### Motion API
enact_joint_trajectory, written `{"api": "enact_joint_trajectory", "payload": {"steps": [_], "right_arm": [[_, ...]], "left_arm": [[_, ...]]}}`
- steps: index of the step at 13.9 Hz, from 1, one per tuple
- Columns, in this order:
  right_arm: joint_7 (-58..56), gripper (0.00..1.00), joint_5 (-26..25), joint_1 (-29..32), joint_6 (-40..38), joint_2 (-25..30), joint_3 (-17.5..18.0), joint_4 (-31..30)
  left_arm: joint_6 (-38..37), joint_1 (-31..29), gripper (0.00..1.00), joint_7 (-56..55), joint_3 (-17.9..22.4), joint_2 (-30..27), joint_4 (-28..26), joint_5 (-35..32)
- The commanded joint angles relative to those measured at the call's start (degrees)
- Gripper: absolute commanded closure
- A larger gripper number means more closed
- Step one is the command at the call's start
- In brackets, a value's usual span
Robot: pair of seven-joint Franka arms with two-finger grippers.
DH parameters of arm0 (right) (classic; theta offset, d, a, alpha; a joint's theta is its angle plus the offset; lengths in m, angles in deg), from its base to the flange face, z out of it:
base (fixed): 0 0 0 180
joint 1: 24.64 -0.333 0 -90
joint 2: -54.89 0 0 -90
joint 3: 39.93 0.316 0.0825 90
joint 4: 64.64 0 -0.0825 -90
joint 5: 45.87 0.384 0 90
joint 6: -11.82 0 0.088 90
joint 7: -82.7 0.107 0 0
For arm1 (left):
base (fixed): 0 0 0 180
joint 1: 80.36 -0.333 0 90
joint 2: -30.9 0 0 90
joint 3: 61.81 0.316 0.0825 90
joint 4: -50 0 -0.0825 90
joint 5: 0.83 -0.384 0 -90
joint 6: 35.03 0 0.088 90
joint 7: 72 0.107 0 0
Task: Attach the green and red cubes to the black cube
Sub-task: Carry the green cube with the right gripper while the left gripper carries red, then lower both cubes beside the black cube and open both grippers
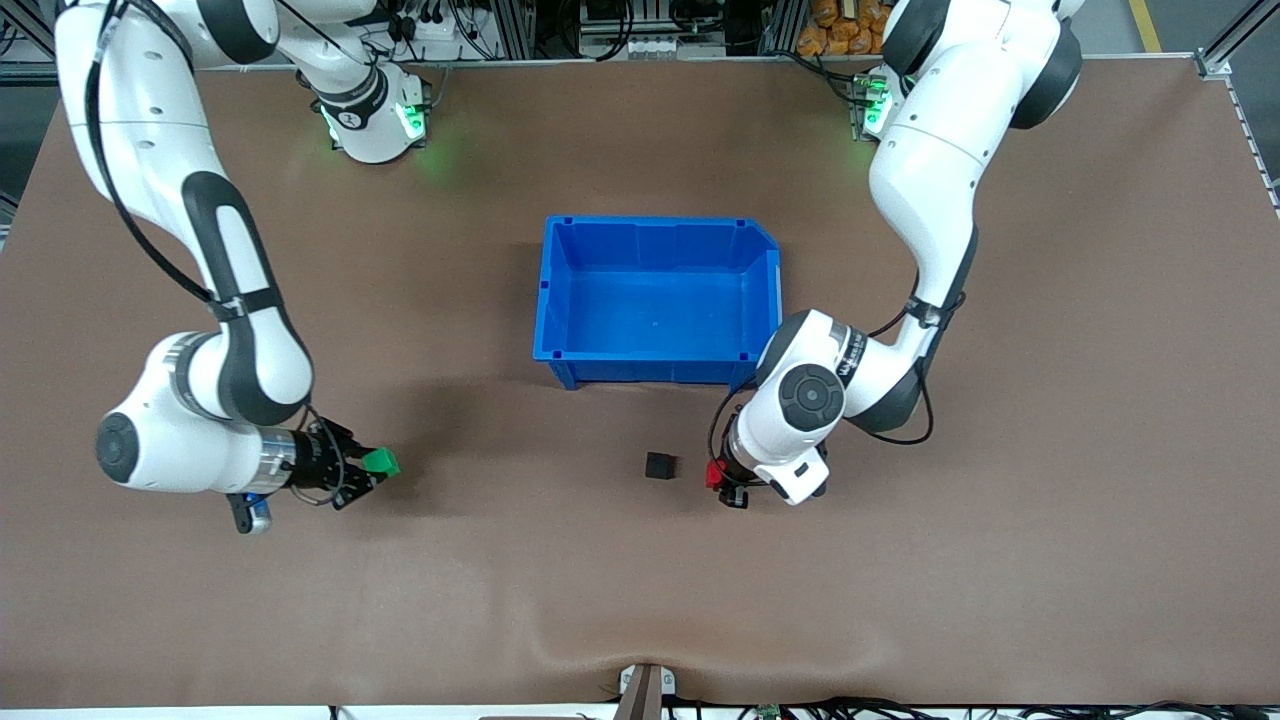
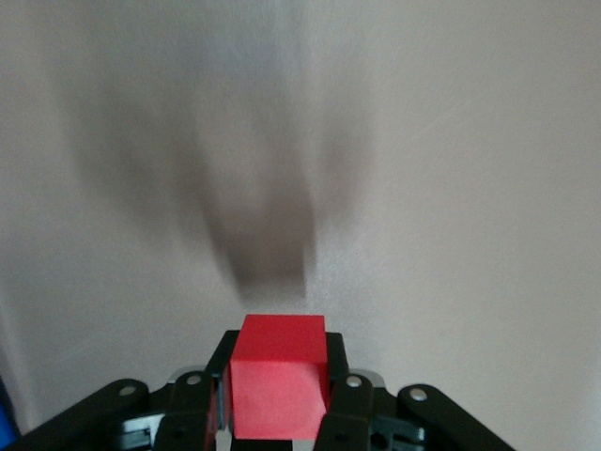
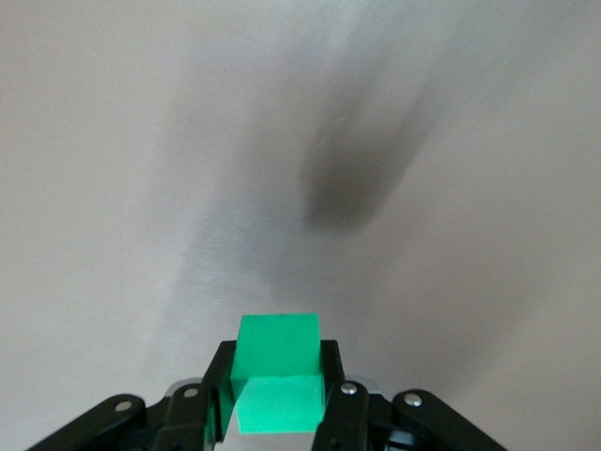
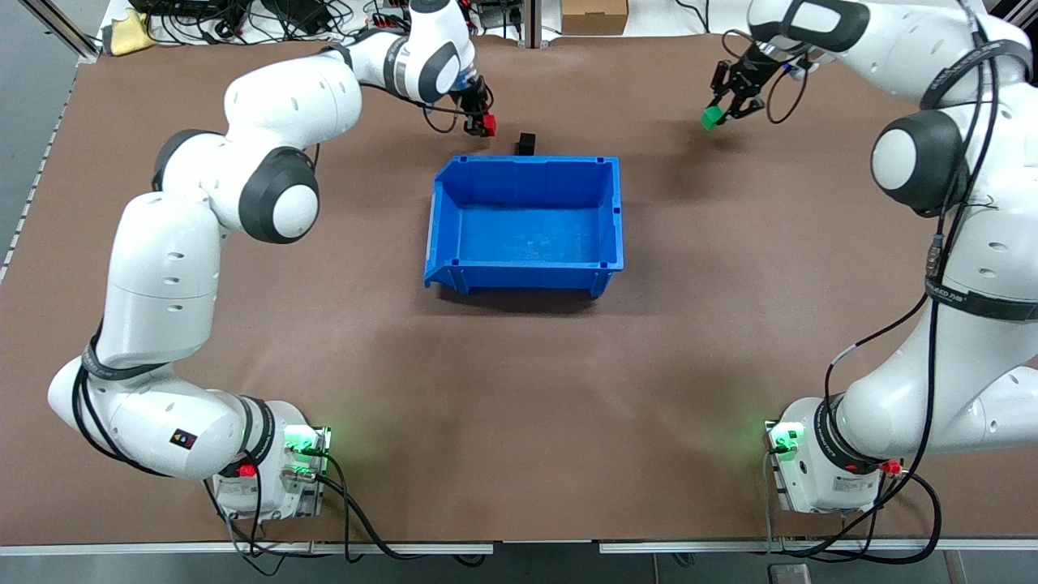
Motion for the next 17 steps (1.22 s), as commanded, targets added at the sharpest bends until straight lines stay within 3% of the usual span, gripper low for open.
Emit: {"api": "enact_joint_trajectory", "payload": {"steps": [1,11,17], "right_arm": [[6.4,1.00,2.2,-2.1,3.9,-2.0,-0.2,2.1],[29.5,1.00,2.8,-13.8,18.3,-6.7,-0.3,2.6],[44.3,1.00,2.6,-19.9,20.4,-11.5,-0.4,9.9]], "left_arm": [[1.0,1.3,1.00,-0.7,0.2,2.7,3.4,1.1],[1.8,3.8,1.00,-0.3,0.5,5.3,3.6,1.1],[5.1,3.8,1.00,0.4,0.7,5.5,3.6,1.1]]}}
